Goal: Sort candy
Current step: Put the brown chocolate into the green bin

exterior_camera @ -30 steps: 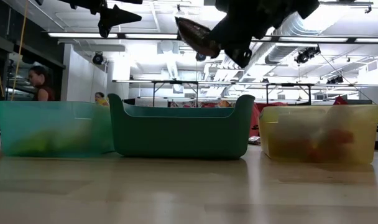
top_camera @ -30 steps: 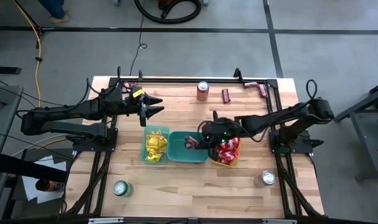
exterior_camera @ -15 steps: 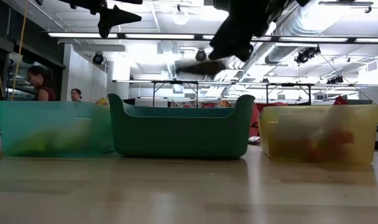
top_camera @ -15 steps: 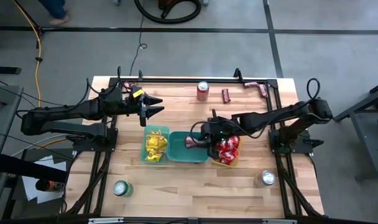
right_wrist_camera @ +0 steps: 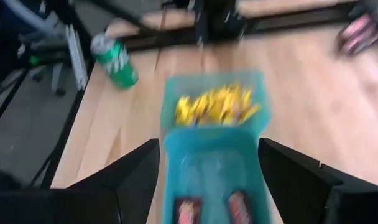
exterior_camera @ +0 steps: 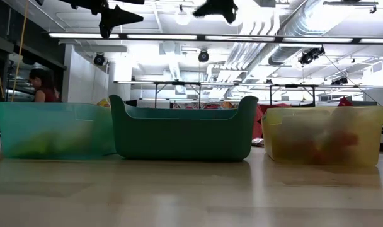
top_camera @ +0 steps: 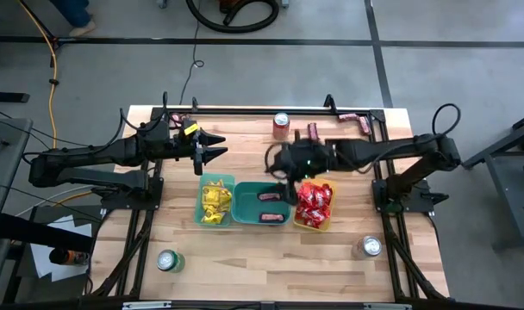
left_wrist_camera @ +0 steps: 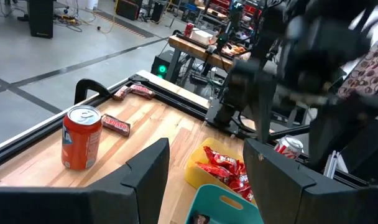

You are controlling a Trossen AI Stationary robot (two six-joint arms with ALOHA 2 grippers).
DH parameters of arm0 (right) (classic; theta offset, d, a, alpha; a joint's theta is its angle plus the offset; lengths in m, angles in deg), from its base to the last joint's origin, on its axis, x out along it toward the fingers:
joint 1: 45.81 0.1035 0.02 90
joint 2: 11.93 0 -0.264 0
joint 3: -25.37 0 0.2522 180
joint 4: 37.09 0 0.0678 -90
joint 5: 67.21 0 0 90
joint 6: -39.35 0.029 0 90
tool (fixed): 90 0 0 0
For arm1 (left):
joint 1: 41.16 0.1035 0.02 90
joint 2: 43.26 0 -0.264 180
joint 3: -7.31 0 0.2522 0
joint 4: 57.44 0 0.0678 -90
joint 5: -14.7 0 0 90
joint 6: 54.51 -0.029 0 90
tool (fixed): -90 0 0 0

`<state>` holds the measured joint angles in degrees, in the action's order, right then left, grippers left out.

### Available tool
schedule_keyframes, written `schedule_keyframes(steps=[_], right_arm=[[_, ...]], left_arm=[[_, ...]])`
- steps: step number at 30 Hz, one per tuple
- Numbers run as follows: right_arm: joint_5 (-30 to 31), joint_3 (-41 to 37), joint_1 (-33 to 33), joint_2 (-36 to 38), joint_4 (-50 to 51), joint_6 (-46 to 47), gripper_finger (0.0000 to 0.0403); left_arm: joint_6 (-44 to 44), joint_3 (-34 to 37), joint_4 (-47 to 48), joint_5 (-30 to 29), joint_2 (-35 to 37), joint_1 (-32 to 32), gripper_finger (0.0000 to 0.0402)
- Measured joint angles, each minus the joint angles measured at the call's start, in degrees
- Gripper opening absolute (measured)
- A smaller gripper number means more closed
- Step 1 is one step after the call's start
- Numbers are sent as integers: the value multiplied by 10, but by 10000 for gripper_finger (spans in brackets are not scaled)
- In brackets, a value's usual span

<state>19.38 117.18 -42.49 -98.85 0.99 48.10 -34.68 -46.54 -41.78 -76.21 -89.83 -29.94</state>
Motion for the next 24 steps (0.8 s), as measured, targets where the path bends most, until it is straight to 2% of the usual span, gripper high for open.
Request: schedule_keyframes(steps=[6,20,24], right_arm=[[43,64,-24,0,-2,-46,268],[43,66,-41,0,3,-47,268],[43,66,-41,0,12,-47,268]], left_arm=[[0,0,0,0,0,0,193],[1,0,0,-1,0,0,193],[29,0,0,-27,0,0,193]])
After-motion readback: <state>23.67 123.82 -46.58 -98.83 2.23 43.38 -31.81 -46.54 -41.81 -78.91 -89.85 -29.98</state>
